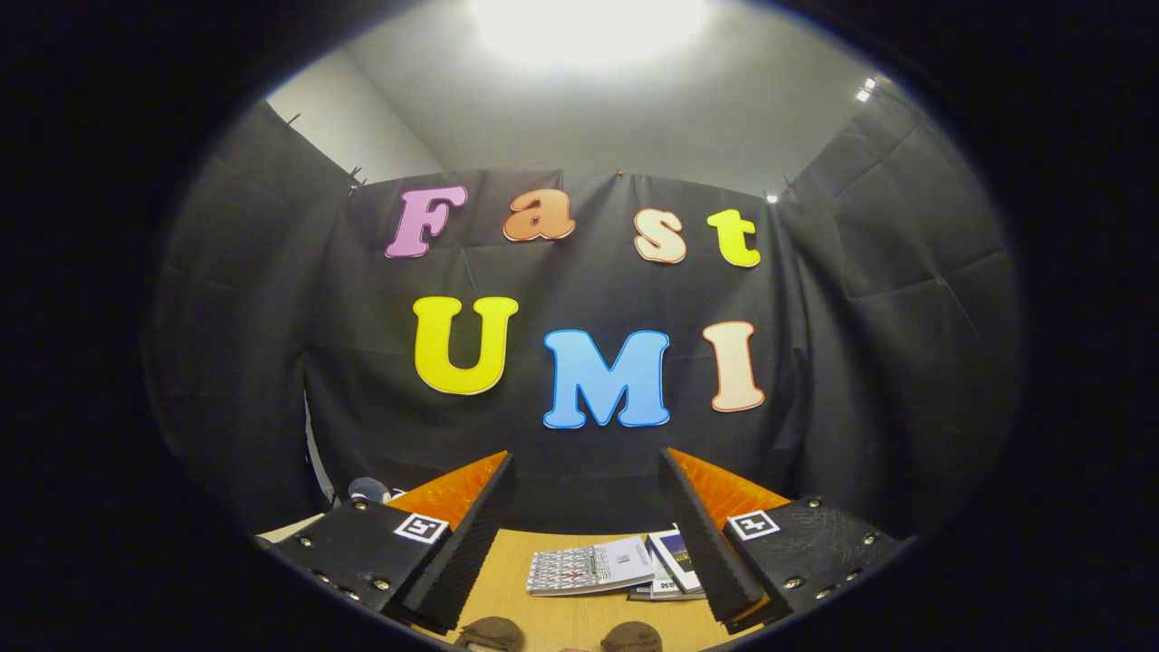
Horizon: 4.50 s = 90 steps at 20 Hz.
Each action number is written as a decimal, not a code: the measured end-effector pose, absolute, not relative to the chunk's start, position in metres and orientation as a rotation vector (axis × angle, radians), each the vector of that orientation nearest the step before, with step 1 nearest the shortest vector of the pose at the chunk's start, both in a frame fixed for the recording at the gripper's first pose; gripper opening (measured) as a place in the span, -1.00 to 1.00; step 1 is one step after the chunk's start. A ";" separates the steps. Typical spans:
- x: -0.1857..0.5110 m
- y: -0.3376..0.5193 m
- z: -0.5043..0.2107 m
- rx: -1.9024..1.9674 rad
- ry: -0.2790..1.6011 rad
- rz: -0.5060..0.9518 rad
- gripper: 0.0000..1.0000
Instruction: Open the storage box then place both shoes into the box .Put the left shoe in first, then the right shoe, with the right side of both shoes facing outward in a uniform manner.
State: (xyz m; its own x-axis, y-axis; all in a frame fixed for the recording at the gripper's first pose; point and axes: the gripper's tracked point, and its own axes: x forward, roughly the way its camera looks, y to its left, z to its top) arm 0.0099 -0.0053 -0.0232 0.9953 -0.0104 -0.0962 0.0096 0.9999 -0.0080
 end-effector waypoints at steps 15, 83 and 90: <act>0.017 0.047 -0.110 0.180 0.356 0.170 0.94; -0.039 0.297 -0.218 0.980 1.113 0.731 -0.95; -0.030 0.363 -0.147 0.914 1.027 0.851 -0.95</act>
